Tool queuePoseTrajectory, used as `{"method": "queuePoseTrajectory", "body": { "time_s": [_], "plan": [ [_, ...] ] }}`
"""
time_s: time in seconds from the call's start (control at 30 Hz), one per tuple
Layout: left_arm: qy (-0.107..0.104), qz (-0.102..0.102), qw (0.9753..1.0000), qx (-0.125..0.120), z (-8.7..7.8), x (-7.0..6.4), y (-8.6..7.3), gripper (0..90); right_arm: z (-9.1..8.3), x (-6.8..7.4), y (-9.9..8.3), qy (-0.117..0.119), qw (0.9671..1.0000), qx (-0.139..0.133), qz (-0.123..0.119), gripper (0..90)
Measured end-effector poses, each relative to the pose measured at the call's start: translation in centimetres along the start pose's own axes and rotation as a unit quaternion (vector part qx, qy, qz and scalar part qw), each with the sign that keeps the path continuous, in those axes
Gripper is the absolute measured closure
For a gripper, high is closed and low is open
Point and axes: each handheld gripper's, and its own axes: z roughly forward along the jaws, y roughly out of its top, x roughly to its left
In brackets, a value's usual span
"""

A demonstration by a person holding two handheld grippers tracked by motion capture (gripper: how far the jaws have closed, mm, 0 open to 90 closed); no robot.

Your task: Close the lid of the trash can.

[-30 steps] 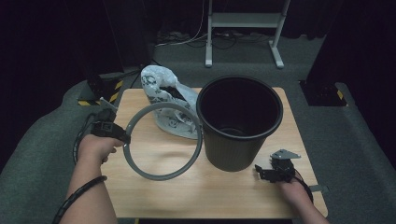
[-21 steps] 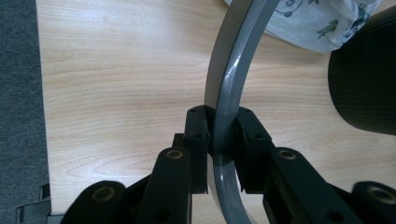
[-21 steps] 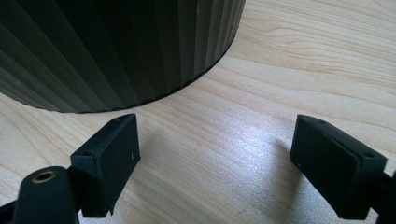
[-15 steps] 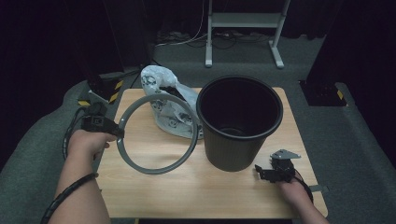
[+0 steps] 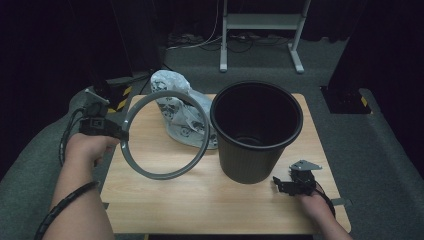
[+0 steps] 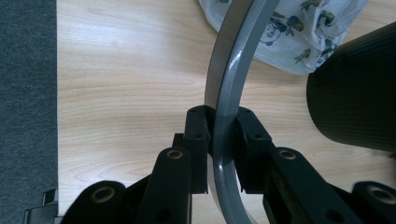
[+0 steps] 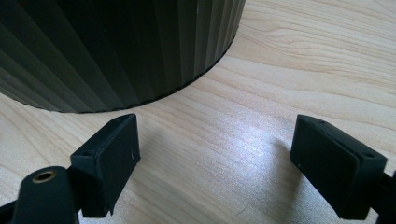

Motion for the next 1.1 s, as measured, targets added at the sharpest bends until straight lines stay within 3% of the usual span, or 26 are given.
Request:
{"method": "queuePoseTrajectory", "body": {
  "time_s": [0.27, 0.67, 1.1],
  "plan": [
    [-0.005, -0.001, 0.9997, -0.022, -1.7, -0.6, 0.5, 76.6, 0.0, 0.0, 0.0, 0.000, 1.0000, 0.000, 0.000, 15.3],
    [-0.014, 0.007, 0.9993, -0.033, -2.8, -1.5, 1.1, 76.6, 0.0, 0.0, 0.0, 0.001, 1.0000, 0.000, 0.001, 15.3],
    [-0.022, 0.025, 0.9986, -0.040, -2.8, -4.2, 2.1, 76.6, 0.0, 0.0, 0.0, 0.001, 1.0000, 0.000, 0.000, 15.3]
  ]
}}
